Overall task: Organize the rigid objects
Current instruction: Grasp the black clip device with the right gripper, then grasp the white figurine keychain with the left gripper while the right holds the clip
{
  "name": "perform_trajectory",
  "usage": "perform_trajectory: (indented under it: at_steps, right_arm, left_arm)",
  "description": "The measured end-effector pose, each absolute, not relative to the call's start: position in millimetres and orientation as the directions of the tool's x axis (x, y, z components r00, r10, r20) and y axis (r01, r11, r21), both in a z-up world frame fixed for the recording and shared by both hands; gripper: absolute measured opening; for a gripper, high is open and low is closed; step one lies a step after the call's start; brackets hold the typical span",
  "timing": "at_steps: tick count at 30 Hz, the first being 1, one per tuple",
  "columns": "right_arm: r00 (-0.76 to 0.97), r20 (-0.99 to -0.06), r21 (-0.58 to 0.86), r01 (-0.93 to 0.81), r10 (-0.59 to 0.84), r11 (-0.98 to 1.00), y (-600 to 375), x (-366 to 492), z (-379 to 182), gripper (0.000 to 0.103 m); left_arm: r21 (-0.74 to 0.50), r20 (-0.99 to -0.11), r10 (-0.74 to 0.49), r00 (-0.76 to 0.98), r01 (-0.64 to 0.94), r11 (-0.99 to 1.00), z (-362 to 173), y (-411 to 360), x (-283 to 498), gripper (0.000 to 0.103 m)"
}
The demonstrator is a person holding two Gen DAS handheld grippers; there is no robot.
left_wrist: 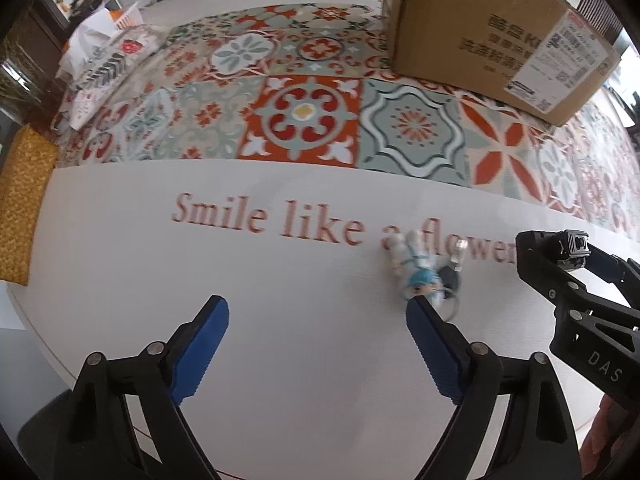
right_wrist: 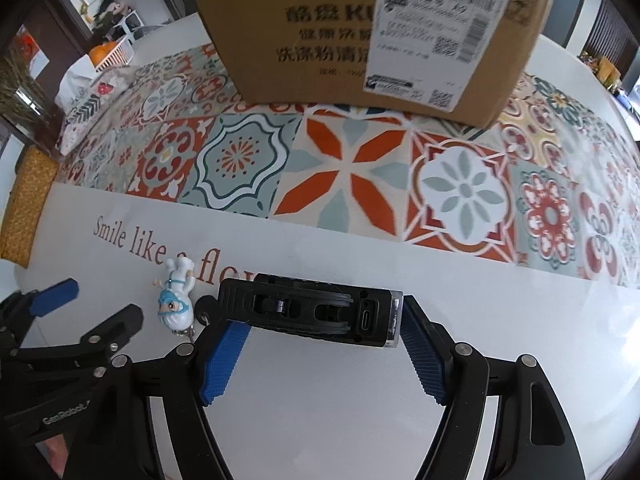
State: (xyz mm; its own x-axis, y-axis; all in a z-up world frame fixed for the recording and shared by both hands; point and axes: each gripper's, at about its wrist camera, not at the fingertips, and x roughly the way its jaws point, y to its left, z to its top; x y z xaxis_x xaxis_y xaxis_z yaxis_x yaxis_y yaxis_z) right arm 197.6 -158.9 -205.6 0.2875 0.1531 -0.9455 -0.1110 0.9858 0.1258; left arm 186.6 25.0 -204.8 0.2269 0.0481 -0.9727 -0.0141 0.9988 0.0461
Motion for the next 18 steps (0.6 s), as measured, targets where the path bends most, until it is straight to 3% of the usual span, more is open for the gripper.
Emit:
perform_trajectory:
  at_steps: [14, 18]
  right_arm:
    - [0.281, -0.95, 0.128, -0.043, 0.135, 0.991, -192.0, 187.7, -210.7, 0.074]
    - [0.276, -0.951, 0.13, -0.043, 0.137, 0.991, -193.5, 187.5, -213.0, 0.074]
  left_arm:
    - [-0.034, -0.98, -0.042, 0.196, 0.048, 0.998, -221.2, -9.9, 192.8, 0.061]
    - [-0.054, -0.982, -0.062, 0.177, 0.05, 0.997, -229.8, -13.5, 196.3, 0.042]
